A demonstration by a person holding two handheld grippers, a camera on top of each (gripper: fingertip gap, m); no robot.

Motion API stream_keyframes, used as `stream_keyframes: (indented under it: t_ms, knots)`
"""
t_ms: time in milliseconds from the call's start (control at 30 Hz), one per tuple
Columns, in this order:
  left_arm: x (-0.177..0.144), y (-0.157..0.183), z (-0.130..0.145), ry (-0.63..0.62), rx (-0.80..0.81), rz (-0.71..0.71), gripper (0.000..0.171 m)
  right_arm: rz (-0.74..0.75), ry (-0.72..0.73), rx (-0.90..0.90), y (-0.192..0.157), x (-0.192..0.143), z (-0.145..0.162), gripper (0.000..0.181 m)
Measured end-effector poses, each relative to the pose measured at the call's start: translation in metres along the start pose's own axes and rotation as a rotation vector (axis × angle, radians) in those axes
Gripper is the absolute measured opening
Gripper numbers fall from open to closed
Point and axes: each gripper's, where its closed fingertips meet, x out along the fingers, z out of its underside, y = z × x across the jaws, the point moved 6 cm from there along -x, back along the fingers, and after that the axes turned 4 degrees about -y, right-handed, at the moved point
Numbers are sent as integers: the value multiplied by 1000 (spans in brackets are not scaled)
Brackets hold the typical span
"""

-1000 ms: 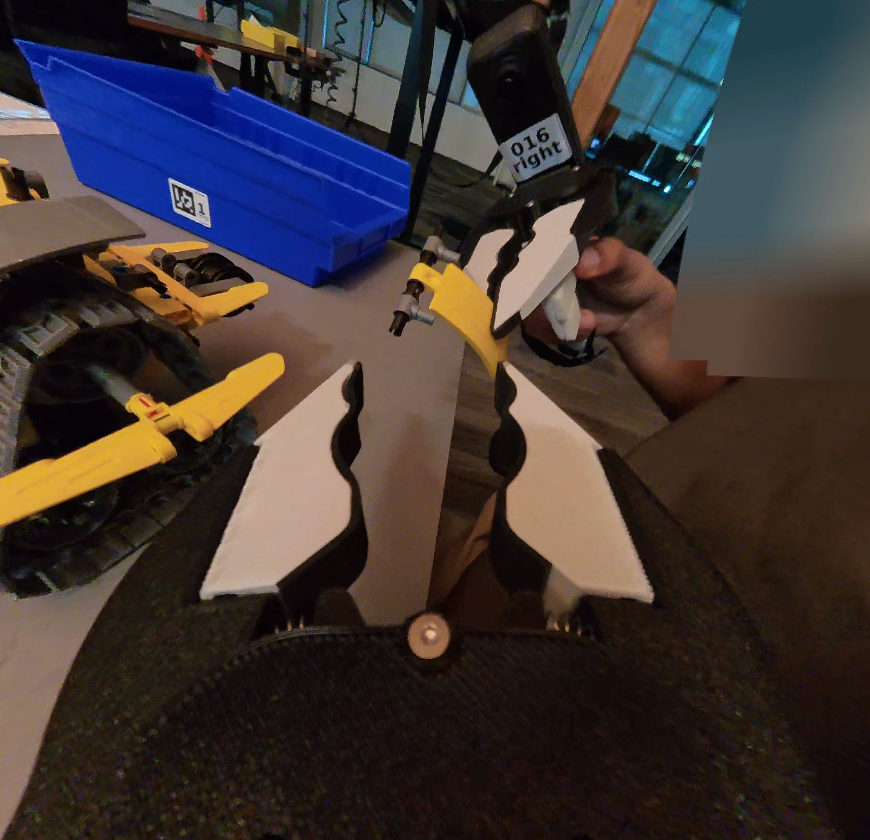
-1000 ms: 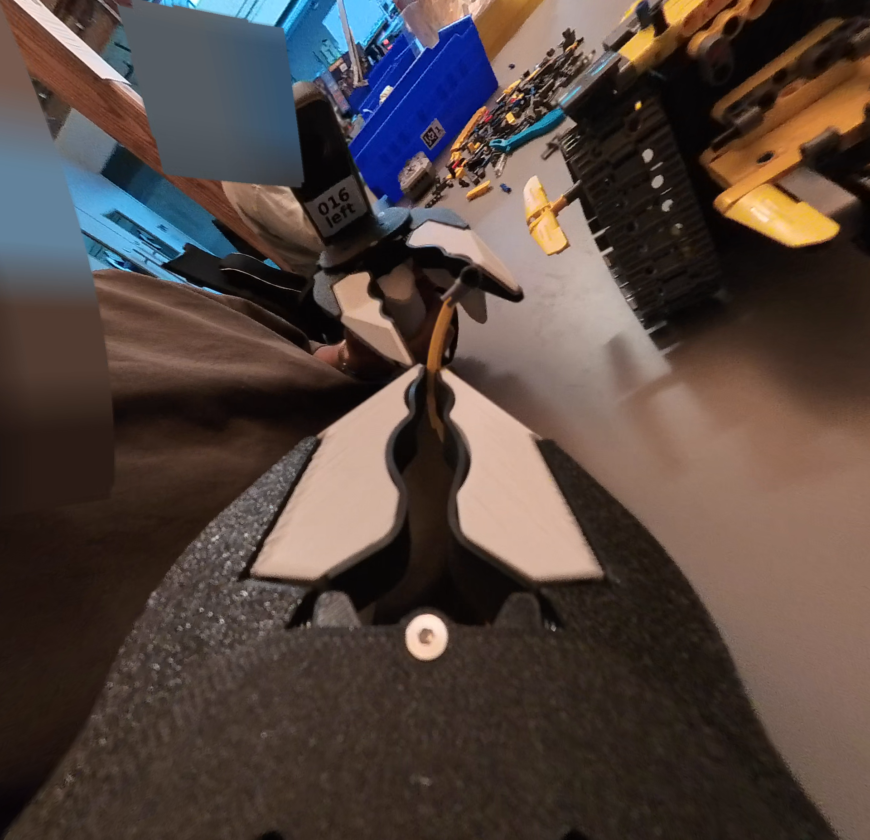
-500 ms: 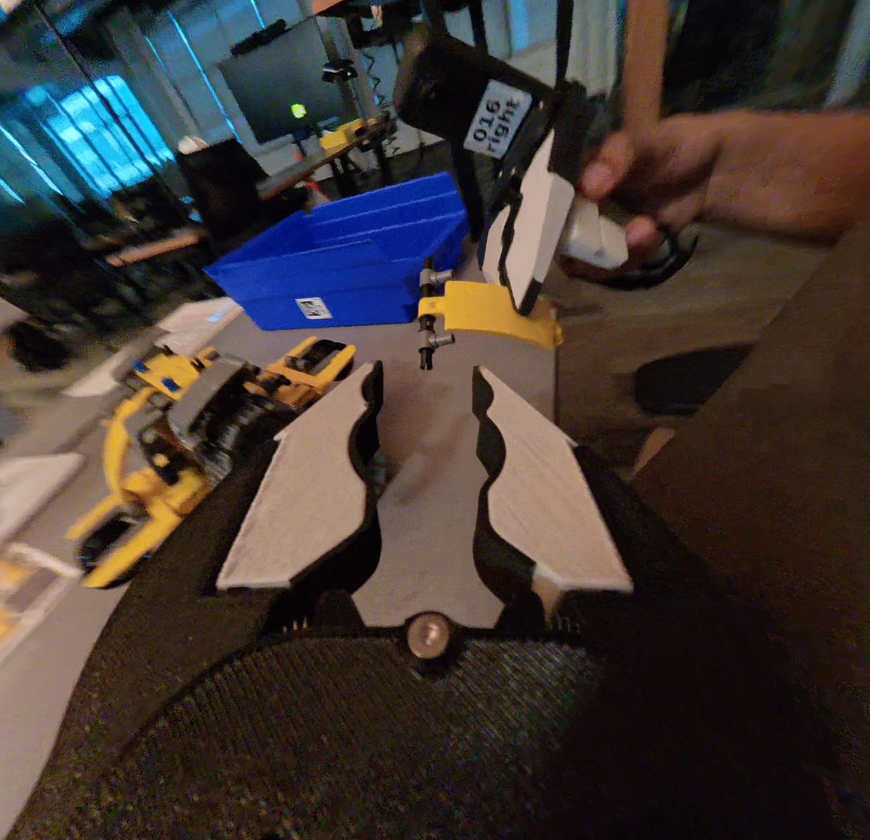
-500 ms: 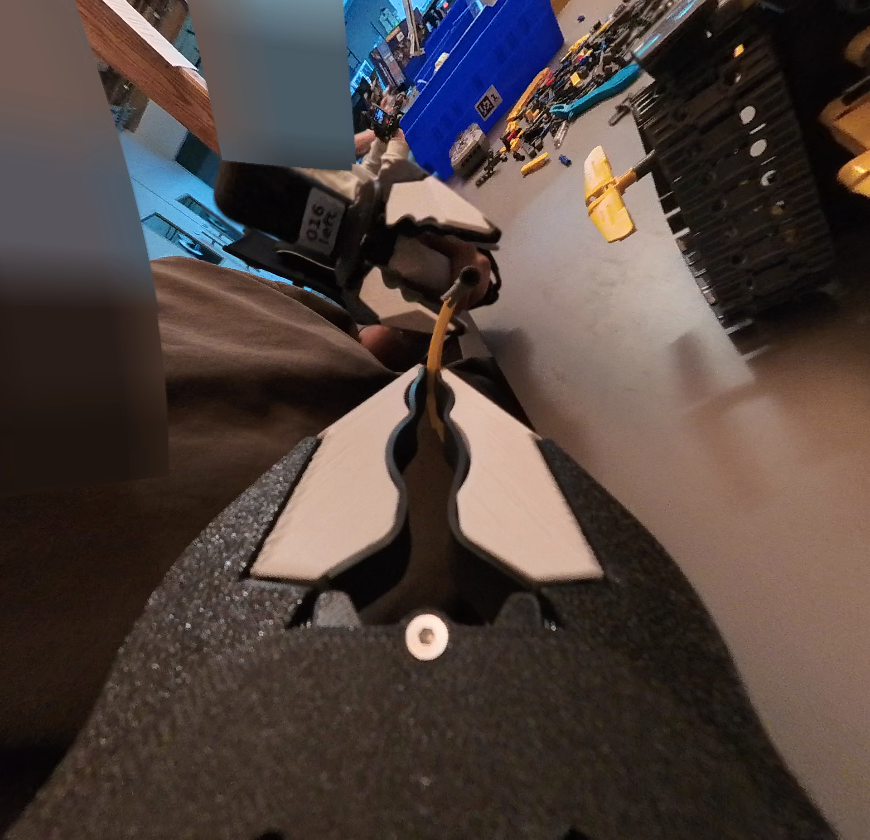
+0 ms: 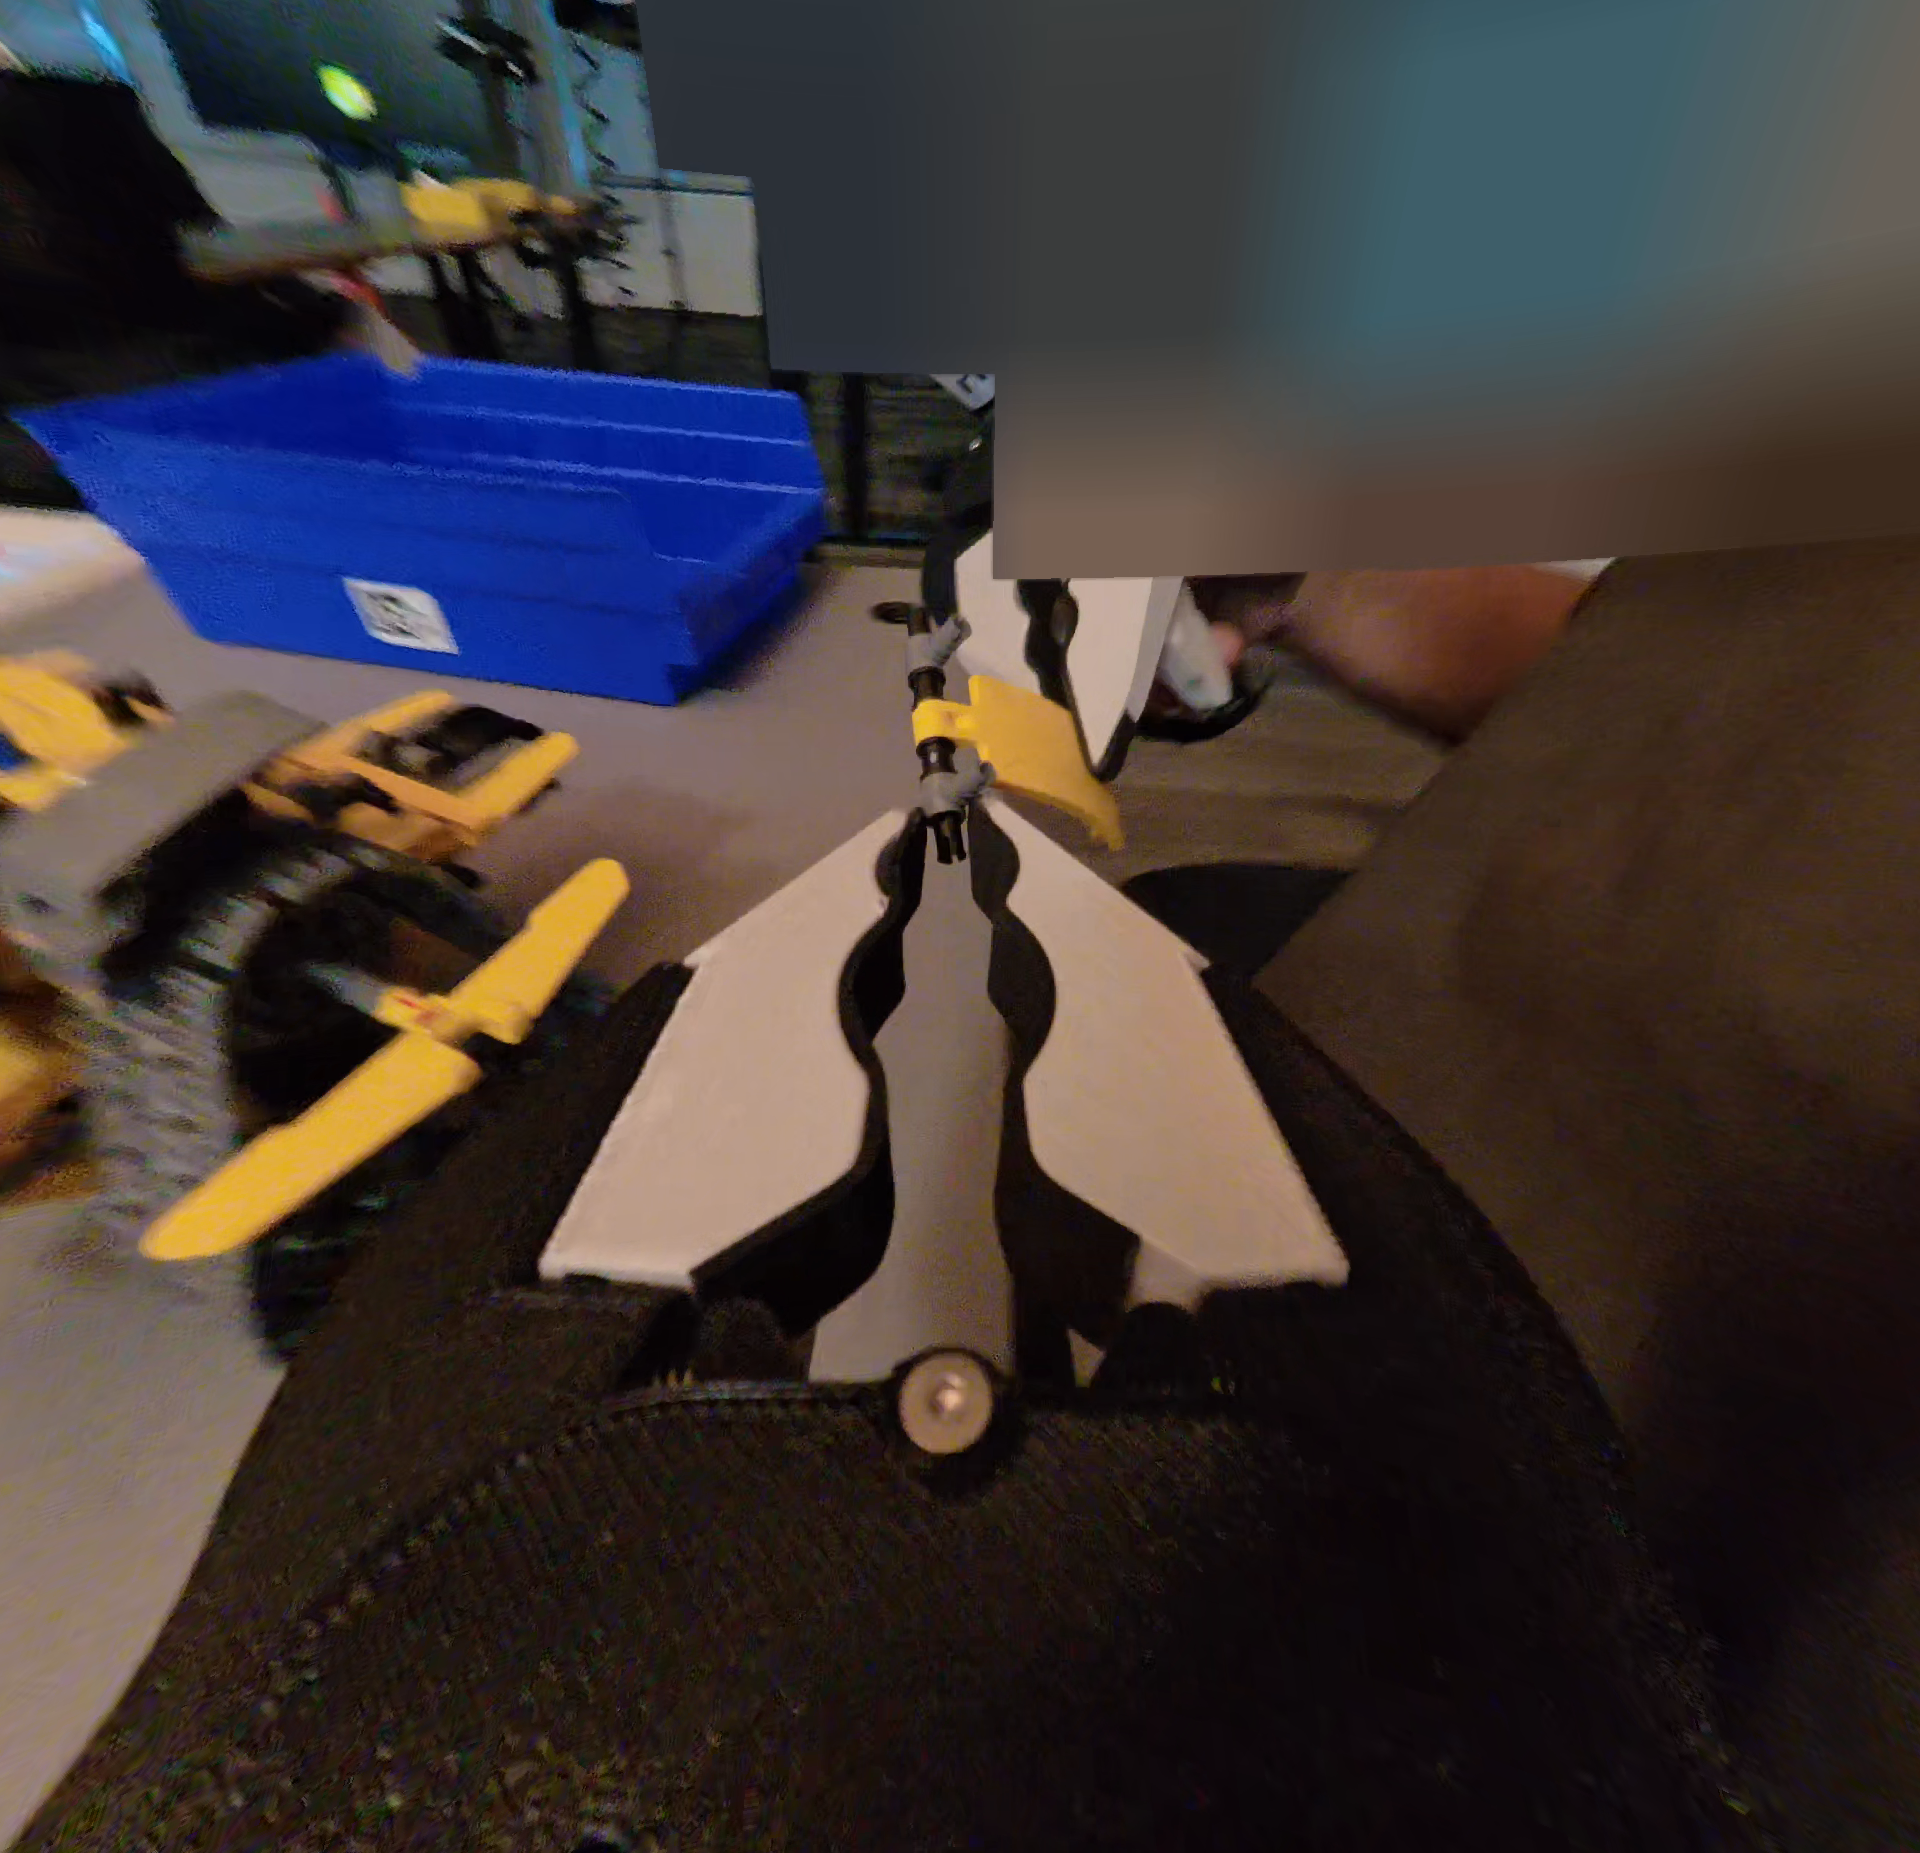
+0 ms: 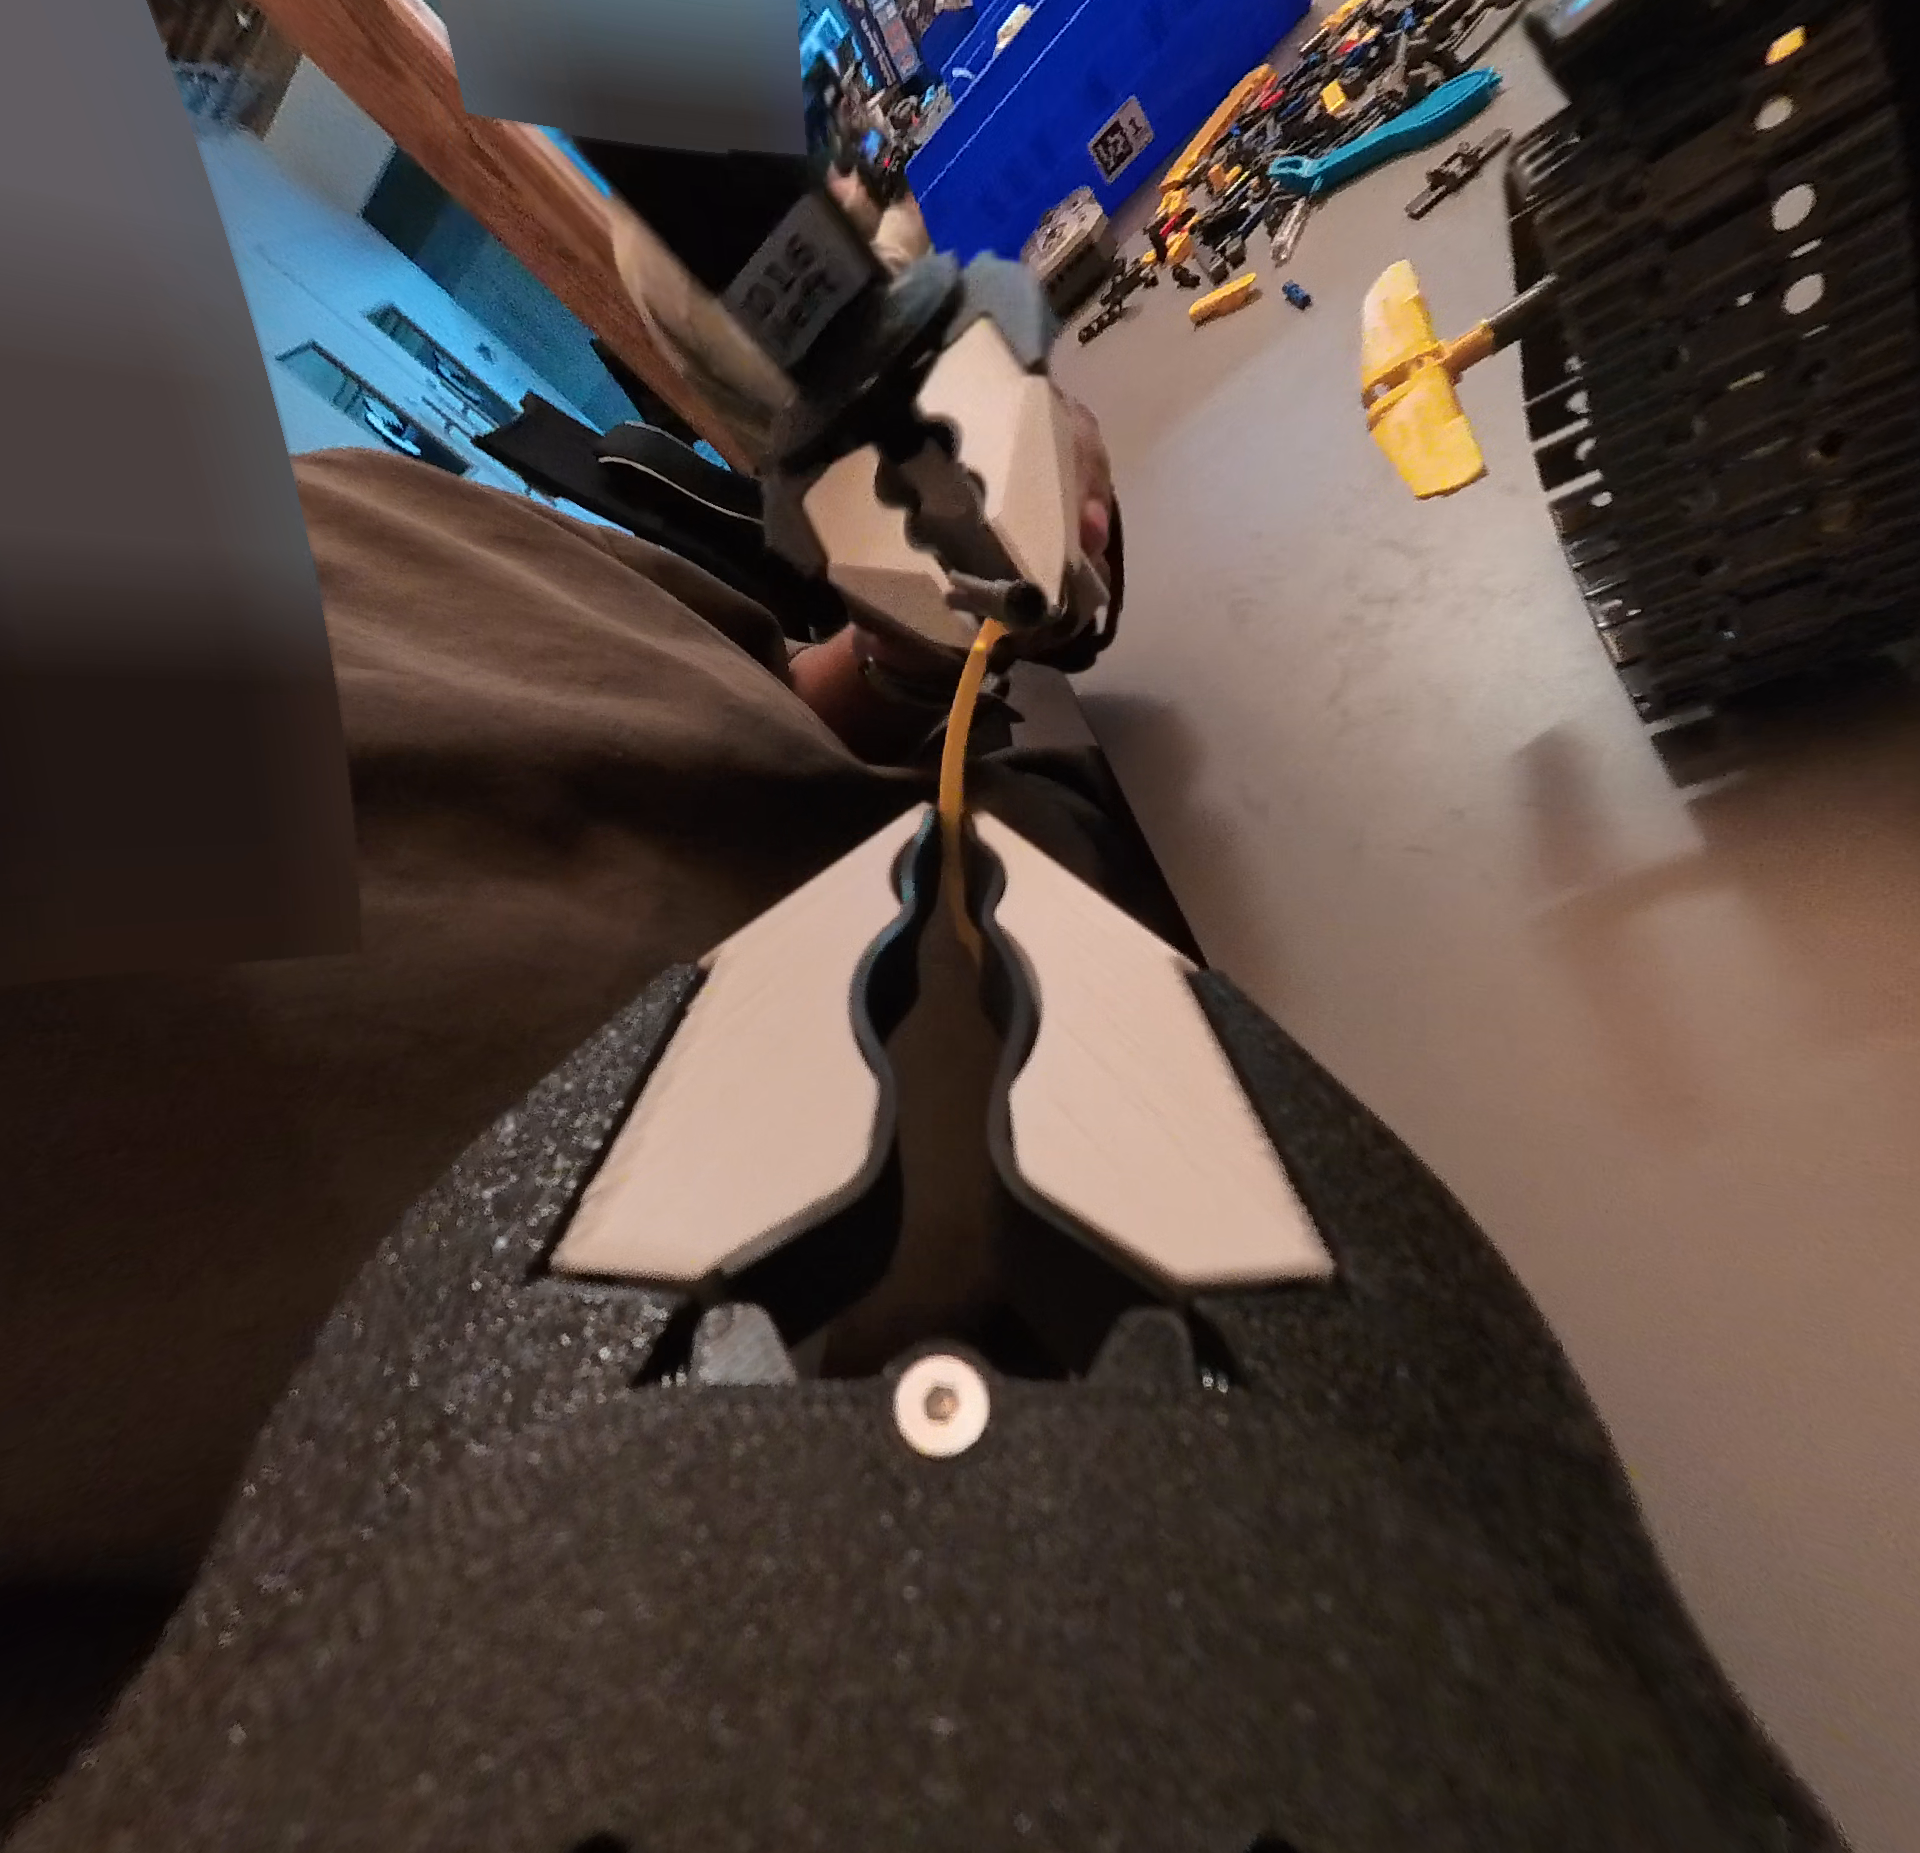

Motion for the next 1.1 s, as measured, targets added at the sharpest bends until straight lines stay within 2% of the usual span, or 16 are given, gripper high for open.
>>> stream_keyframes:
  t_ms: [167,233,267,367,467,567,633,733,867,967,1100]
  knots:
    - [2,-12,5,73,-562,286,4,24,-47,-74,-2,-1,3,1]
    - [2,-17,11,90,-723,329,3,47,-75,-96,0,-1,5,1]
    - [1,-18,15,84,-750,319,2,50,-90,-100,1,-1,7,1]
    - [-3,-23,26,11,-722,198,6,98,-134,-63,13,0,13,1]
    - [-10,-28,32,-26,-655,79,14,179,-188,59,40,3,19,1]
    - [-10,-32,41,-90,-610,4,21,172,-227,152,60,9,23,2]
    - [-6,-32,48,-161,-558,-49,24,227,-282,171,73,11,27,1]
    - [3,-30,53,-251,-473,-111,29,263,-353,131,79,14,31,11]
    - [13,-31,55,-325,-402,-143,32,300,-343,98,81,8,26,22]
    - [17,-35,57,-367,-351,-181,33,431,-312,35,85,-5,22,31]
    - [23,-34,58,-401,-313,-188,33,639,-242,-108,81,-18,13,33]
